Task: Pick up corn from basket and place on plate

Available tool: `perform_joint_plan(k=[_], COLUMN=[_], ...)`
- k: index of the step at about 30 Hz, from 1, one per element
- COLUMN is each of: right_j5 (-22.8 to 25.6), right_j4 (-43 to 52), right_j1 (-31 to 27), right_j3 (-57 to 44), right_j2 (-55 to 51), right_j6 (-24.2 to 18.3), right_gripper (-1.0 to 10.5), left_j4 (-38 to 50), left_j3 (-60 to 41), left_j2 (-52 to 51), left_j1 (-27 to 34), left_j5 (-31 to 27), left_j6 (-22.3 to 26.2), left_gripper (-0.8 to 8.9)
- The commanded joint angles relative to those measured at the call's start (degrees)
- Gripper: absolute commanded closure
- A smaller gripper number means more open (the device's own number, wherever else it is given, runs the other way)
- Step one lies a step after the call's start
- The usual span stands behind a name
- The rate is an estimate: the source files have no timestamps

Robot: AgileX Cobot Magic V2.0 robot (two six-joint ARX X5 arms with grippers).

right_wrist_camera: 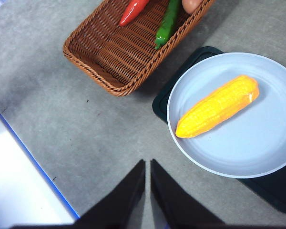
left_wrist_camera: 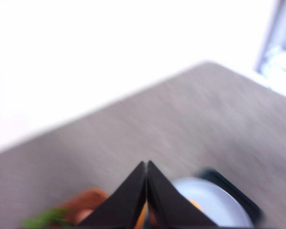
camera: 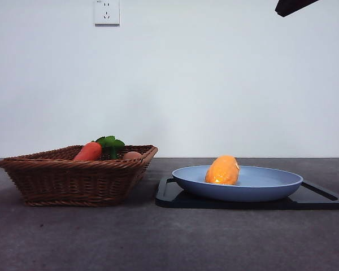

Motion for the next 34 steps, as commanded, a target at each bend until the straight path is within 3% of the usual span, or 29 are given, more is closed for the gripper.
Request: perform_joint_plan(k=[1, 8, 14, 22, 34], right_j5=[-0.1, -0.1, -0.1, -0.1, -0.1], right_j4=[0.4, 0.8, 2.5, 4.6, 7.5], right_j1=[0.2, 0.2, 0.2, 0.2, 0.2], right_j3=[1.1, 1.1, 1.1, 1.1, 1.1], right_j2=[0.4, 0.4, 0.4, 0.4, 0.4], right_j6=[-0.7, -0.7, -0.7, -0.7, -0.7], right_gripper=[9.4, 9.4, 9.4, 9.4, 9.4], left_j4=[1.4, 12.1, 23.9, 34.3, 33.5], left_j3=[-3.0, -21.7, -40.9, -63.5, -83.0], left_j2=[-4.6, -21.4, -34.8, -48.4, -62.7], left_j1=[5.4, 19.2, 26.4, 29.8, 29.8], left_j5=[-0.1, -0.2, -0.2, -0.2, -0.2], left_j6=[1.6, 2.1, 4.2, 3.6, 2.2], left_gripper=[8.09, 8.09, 8.09, 8.09, 8.09])
